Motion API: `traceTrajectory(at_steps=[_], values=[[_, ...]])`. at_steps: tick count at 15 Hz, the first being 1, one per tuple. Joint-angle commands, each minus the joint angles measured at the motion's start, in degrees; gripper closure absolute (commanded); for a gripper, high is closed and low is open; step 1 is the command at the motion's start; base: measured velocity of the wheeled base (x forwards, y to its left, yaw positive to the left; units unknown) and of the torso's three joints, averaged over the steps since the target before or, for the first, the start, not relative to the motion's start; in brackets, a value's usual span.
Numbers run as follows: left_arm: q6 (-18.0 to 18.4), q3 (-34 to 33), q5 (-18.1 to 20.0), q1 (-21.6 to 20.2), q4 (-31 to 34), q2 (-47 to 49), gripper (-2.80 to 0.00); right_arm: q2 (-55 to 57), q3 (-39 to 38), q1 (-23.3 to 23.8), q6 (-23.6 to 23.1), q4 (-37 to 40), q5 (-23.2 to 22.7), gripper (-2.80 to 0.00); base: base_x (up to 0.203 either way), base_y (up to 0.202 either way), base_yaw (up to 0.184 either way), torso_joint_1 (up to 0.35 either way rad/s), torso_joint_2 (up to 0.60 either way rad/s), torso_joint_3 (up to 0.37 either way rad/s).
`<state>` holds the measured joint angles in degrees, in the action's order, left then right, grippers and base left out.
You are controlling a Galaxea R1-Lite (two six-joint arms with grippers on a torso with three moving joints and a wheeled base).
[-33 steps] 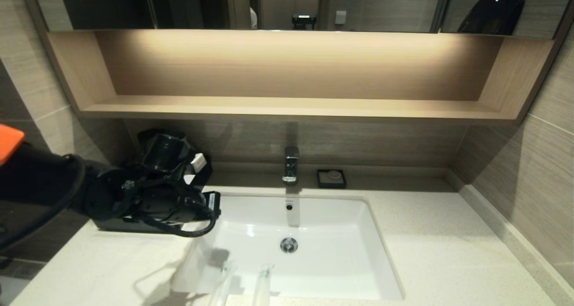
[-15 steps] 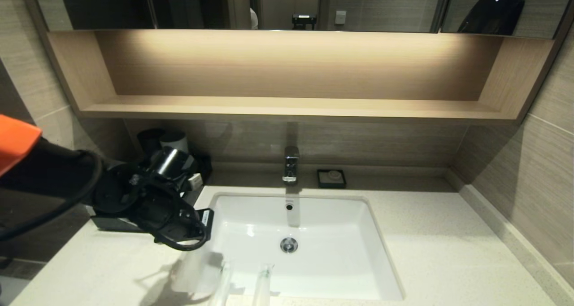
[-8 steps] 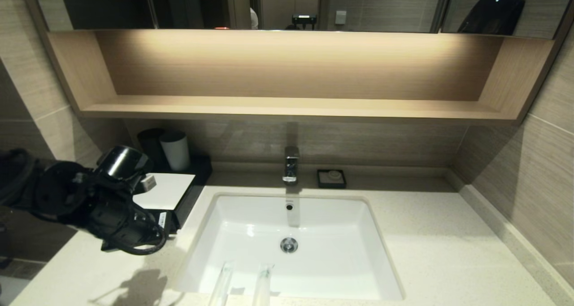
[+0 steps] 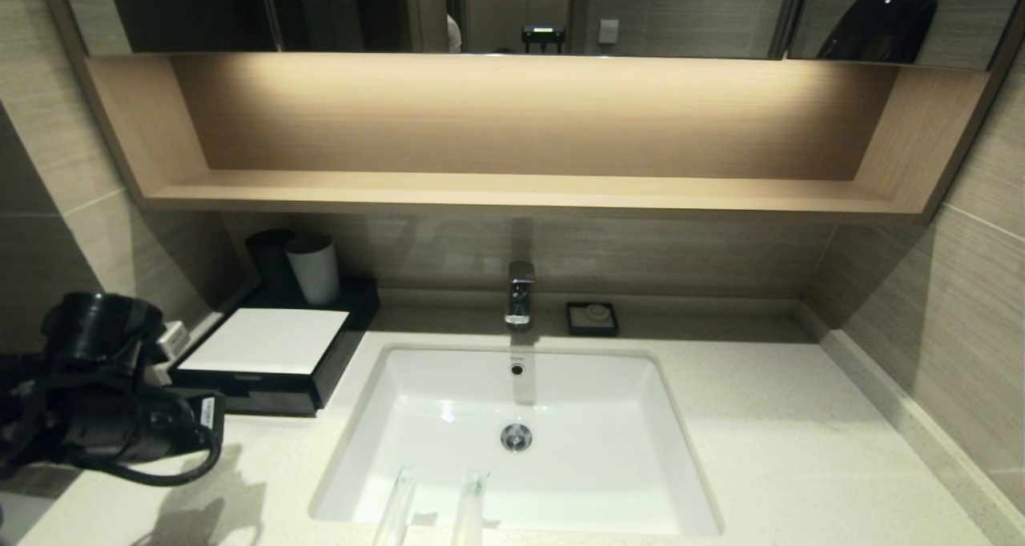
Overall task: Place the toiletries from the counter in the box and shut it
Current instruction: Open the drawer
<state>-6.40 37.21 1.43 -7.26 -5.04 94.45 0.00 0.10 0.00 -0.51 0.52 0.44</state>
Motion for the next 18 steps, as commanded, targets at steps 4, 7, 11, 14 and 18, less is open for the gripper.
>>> traceTrajectory(at_steps=[4, 7, 11, 14, 18], values=[[3.8, -3.8, 0.2, -5.6, -11.4, 1.8, 0.0, -0.1, 0.0, 0.0, 0.0, 0.0, 0.0, 0.0, 0.0, 0.0, 0.0, 0.0, 0.0, 0.0], [3.8, -3.7, 0.3, -5.6, -12.5, 3.9, 0.0, -0.1, 0.0, 0.0, 0.0, 0.0, 0.0, 0.0, 0.0, 0.0, 0.0, 0.0, 0.0, 0.0], [3.9, -4.6, 0.2, -5.8, -21.0, 9.1, 0.0, -0.1, 0.0, 0.0, 0.0, 0.0, 0.0, 0.0, 0.0, 0.0, 0.0, 0.0, 0.0, 0.0], [4.1, -5.0, 0.3, -6.6, -24.7, 10.6, 0.0, -0.1, 0.0, 0.0, 0.0, 0.0, 0.0, 0.0, 0.0, 0.0, 0.0, 0.0, 0.0, 0.0], [4.0, -4.6, 0.5, -6.5, -24.8, 11.1, 0.0, 0.0, 0.0, 0.0, 0.0, 0.0, 0.0, 0.0, 0.0, 0.0, 0.0, 0.0, 0.0, 0.0]])
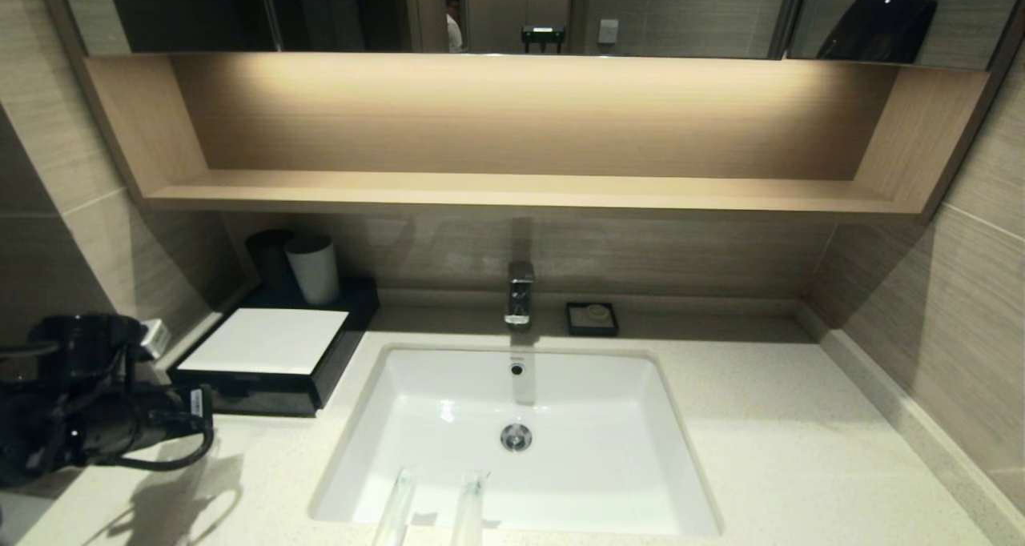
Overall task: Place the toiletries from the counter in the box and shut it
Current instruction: Open the drawer
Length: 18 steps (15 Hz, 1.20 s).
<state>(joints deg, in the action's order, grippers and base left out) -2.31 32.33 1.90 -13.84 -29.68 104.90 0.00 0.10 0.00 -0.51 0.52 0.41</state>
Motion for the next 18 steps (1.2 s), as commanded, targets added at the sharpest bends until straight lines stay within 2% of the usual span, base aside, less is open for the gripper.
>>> traceTrajectory(at_steps=[1, 6, 18], values=[[-0.1, 0.6, 0.0, 0.0, -0.3, 1.1, 0.0, 0.0, 0.0, 0.0, 0.0, 0.0, 0.0, 0.0, 0.0, 0.0, 0.0, 0.0, 0.0, 0.0], [-0.1, 1.1, 0.7, 0.0, -2.5, 2.8, 0.0, 0.0, 0.0, 0.0, 0.0, 0.0, 0.0, 0.0, 0.0, 0.0, 0.0, 0.0, 0.0, 0.0], [-0.2, 5.0, 1.4, 0.1, -2.7, 6.6, 0.0, 0.0, 0.0, 0.0, 0.0, 0.0, 0.0, 0.0, 0.0, 0.0, 0.0, 0.0, 0.0, 0.0]])
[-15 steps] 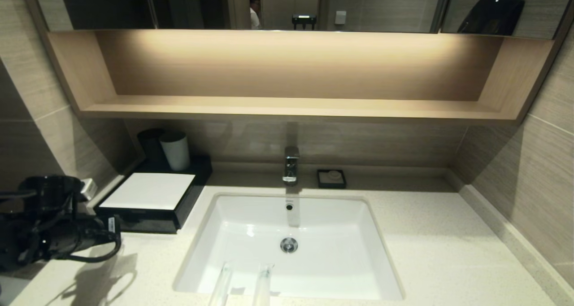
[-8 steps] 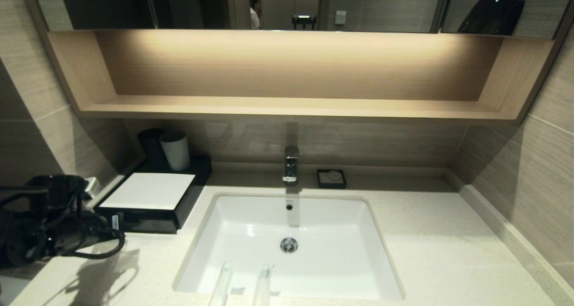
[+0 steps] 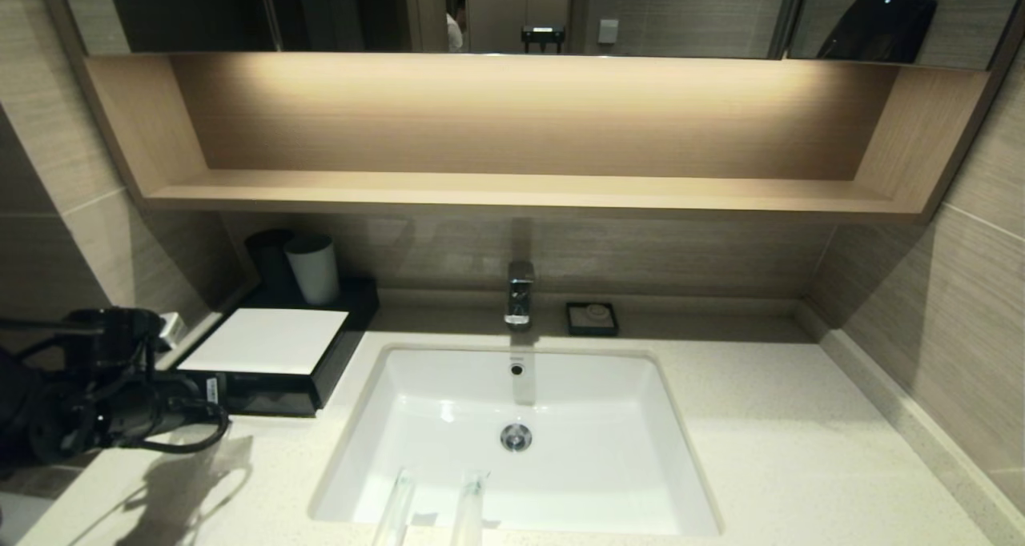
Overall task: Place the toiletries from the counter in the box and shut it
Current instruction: Open the drawer
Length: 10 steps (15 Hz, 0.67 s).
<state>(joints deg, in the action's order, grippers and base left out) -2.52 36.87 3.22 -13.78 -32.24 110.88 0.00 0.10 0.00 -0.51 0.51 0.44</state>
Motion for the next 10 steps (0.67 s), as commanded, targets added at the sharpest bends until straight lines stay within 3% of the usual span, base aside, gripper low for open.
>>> traceTrajectory(at_steps=[1, 10], values=[[0.0, 0.6, 0.0, 0.1, -0.2, 0.7, 0.0, -0.1, 0.0, 0.0, 0.0, 0.0, 0.0, 0.0, 0.0, 0.0, 0.0, 0.0, 0.0, 0.0], [-0.1, 2.1, 0.5, 0.6, -0.3, 1.7, 0.0, -0.1, 0.0, 0.0, 0.0, 0.0, 0.0, 0.0, 0.0, 0.0, 0.0, 0.0, 0.0, 0.0]])
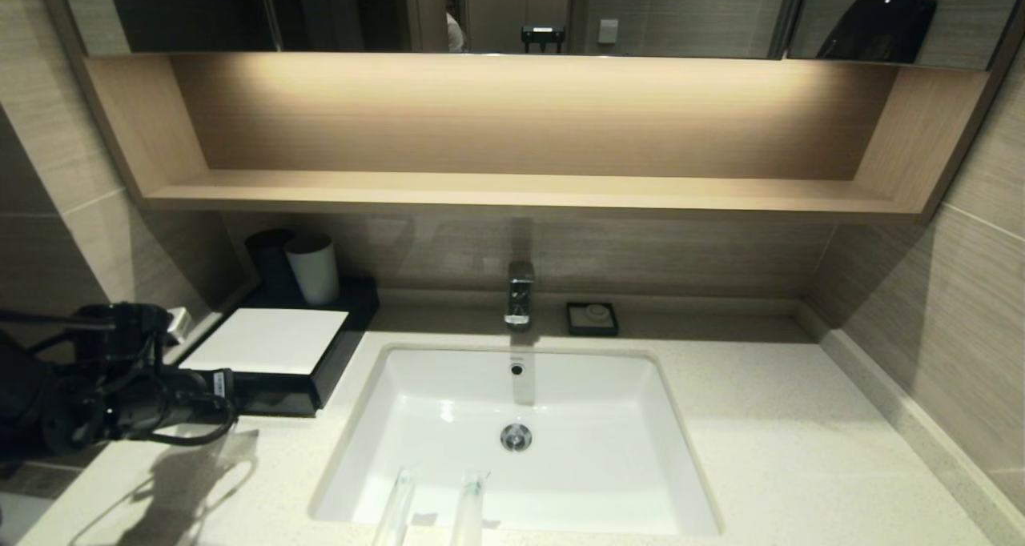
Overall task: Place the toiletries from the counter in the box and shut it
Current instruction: Open the drawer
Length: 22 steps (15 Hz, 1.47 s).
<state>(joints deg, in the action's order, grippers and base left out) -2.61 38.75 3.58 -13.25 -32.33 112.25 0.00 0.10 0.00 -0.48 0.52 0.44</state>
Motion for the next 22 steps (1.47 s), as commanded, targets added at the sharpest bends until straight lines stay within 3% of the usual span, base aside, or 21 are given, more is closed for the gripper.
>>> traceTrajectory(at_steps=[1, 22], values=[[0.0, 0.4, 0.1, 0.0, -0.2, 0.7, 0.0, -0.1, 0.0, 0.0, 0.0, 0.0, 0.0, 0.0, 0.0, 0.0, 0.0, 0.0, 0.0, 0.0], [0.0, 2.6, 2.6, 0.2, -0.9, 3.6, 0.0, 0.0, 0.0, 0.0, 0.0, 0.0, 0.0, 0.0, 0.0, 0.0, 0.0, 0.0, 0.0, 0.0]])
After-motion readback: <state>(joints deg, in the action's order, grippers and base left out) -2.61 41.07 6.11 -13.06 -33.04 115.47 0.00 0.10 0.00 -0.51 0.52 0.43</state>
